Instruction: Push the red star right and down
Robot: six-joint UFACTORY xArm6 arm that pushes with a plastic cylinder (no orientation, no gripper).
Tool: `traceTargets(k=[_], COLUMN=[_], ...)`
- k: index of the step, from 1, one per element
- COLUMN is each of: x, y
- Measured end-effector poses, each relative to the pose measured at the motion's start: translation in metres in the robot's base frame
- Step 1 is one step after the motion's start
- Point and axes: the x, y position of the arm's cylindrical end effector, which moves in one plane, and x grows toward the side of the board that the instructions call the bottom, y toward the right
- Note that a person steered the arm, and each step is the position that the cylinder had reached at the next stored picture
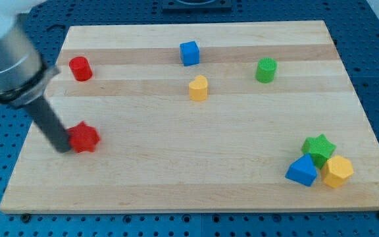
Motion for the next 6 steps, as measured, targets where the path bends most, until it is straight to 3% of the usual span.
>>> traceTargets(k=[1,2,3,4,6], x=[-0.024,-0.026,-0.030,-0.047,-0.029], y=[0.082,0.094,0.045,0.064,0.225])
